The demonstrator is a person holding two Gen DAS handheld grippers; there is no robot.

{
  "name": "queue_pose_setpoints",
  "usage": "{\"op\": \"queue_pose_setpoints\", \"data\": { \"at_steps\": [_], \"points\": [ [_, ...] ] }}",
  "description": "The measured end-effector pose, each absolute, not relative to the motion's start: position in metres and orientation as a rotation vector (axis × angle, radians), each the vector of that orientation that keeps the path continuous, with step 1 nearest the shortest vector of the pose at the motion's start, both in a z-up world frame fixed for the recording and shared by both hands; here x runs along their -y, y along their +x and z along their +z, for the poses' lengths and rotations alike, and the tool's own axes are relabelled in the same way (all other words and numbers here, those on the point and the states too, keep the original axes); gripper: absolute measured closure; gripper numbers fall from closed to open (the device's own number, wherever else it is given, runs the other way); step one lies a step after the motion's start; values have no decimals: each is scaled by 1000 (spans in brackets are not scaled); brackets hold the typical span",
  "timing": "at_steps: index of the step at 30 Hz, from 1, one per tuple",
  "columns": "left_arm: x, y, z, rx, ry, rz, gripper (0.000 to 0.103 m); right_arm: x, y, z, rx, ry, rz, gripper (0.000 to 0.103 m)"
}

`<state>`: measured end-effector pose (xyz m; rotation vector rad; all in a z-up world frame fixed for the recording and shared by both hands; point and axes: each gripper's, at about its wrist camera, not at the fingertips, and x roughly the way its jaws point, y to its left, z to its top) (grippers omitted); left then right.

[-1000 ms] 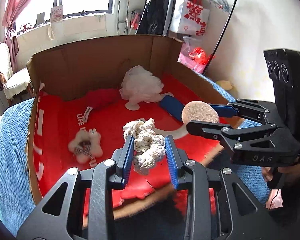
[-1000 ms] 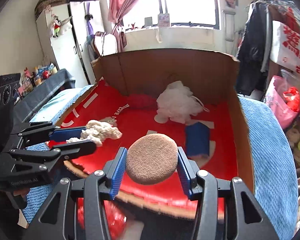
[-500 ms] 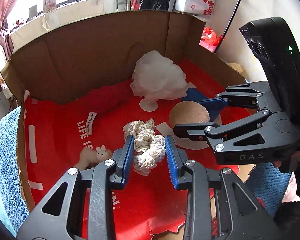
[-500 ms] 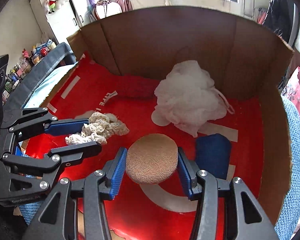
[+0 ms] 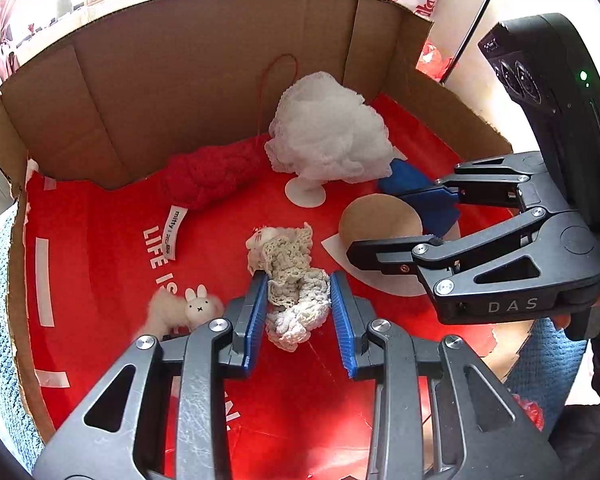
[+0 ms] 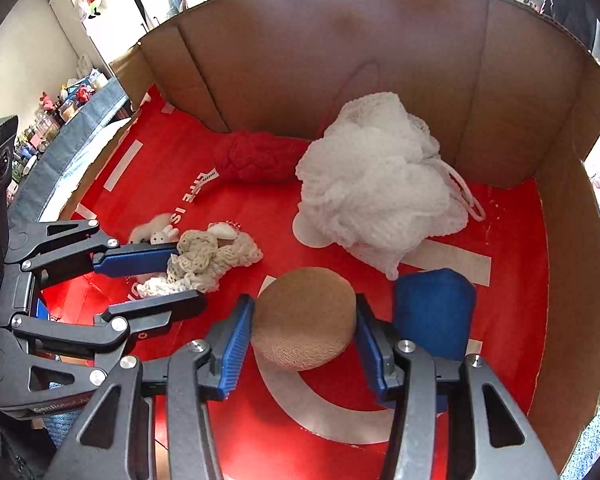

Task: Organize soft objects
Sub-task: 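Lower the crochet lace and tan sponge onto the red liner, then open the left tool on the lace while the right tool releases the sponge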

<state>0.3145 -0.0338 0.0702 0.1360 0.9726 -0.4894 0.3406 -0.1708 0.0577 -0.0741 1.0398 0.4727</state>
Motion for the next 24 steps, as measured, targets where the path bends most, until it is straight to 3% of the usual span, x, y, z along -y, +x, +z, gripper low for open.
{"op": "queue_pose_setpoints", "data": {
  "at_steps": [24],
  "points": [
    [46, 322, 59, -983, 150, -489, 70, 165, 345, 54, -1041, -93, 479, 49]
  ]
}}
